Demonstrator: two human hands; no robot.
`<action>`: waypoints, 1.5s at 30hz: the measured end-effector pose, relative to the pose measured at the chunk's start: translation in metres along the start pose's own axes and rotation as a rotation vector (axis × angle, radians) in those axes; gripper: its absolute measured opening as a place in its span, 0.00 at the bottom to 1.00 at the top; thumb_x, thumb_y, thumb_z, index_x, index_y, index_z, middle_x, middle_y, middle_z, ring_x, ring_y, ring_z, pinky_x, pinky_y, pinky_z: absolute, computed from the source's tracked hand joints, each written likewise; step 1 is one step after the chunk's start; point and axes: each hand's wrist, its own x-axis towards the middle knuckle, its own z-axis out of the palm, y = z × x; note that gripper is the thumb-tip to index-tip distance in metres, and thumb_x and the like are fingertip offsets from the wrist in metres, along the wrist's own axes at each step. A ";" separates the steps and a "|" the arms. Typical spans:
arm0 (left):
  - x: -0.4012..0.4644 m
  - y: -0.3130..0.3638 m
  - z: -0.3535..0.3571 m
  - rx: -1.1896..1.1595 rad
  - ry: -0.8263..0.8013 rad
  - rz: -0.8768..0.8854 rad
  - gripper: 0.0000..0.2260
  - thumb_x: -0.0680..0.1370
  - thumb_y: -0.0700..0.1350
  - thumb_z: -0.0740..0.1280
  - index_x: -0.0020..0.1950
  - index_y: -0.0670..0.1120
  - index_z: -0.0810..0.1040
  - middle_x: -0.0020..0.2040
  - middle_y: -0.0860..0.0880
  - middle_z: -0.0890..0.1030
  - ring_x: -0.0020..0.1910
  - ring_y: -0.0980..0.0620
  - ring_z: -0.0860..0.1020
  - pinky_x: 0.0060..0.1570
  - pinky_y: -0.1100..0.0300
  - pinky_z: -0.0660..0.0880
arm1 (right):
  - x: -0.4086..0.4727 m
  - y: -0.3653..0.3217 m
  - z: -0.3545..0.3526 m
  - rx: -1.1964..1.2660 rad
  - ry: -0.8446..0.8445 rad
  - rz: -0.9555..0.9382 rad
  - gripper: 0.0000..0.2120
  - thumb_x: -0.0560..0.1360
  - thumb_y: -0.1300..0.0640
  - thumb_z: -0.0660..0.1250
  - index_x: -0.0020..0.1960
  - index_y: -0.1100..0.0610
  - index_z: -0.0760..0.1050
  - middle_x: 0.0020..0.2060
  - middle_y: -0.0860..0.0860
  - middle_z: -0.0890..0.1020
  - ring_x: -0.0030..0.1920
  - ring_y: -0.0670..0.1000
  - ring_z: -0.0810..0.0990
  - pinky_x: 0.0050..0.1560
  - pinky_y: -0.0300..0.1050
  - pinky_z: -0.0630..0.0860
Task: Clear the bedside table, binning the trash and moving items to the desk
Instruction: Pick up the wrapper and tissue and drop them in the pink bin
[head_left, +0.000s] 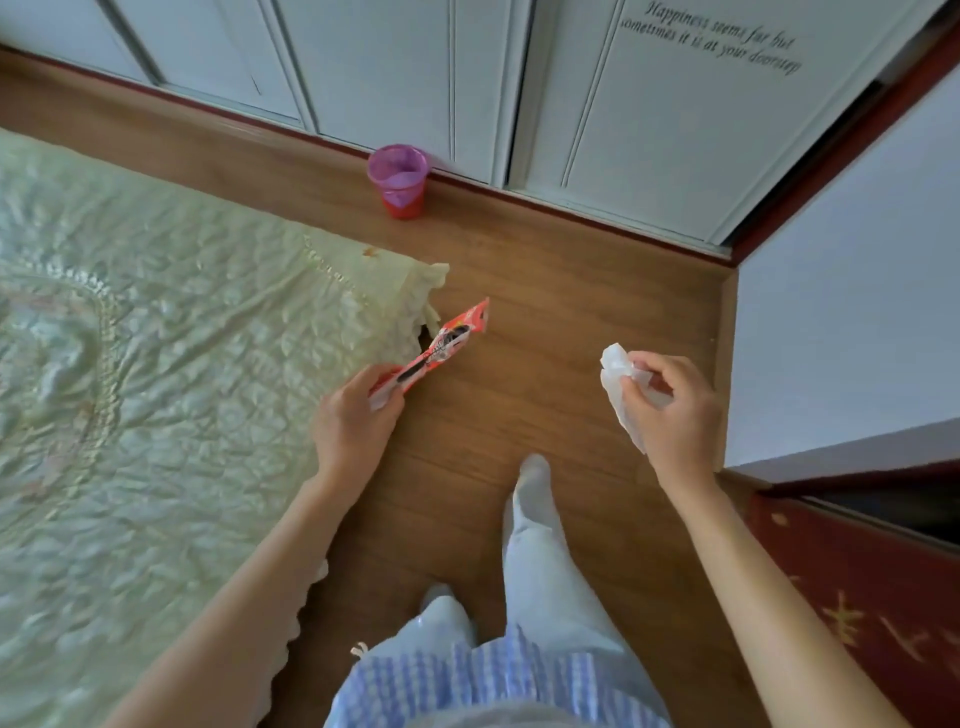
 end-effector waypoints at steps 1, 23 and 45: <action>0.016 0.007 0.008 0.004 0.003 0.002 0.08 0.74 0.46 0.68 0.52 0.54 0.81 0.40 0.53 0.82 0.37 0.51 0.78 0.35 0.55 0.73 | 0.019 0.004 0.002 -0.005 -0.012 0.004 0.09 0.72 0.57 0.69 0.52 0.53 0.81 0.48 0.46 0.81 0.45 0.41 0.76 0.44 0.29 0.73; 0.350 0.138 0.132 0.035 0.053 -0.113 0.10 0.74 0.44 0.70 0.55 0.52 0.80 0.42 0.53 0.81 0.34 0.54 0.78 0.31 0.62 0.74 | 0.421 0.037 0.120 0.030 -0.158 -0.106 0.09 0.70 0.60 0.70 0.50 0.52 0.81 0.43 0.47 0.82 0.42 0.44 0.78 0.42 0.37 0.75; 0.691 0.116 0.140 0.137 0.303 -0.252 0.10 0.73 0.43 0.72 0.53 0.48 0.82 0.43 0.52 0.84 0.36 0.57 0.76 0.33 0.72 0.65 | 0.774 -0.090 0.398 0.070 -0.466 -0.452 0.10 0.70 0.60 0.71 0.51 0.55 0.81 0.44 0.49 0.82 0.41 0.46 0.78 0.43 0.35 0.73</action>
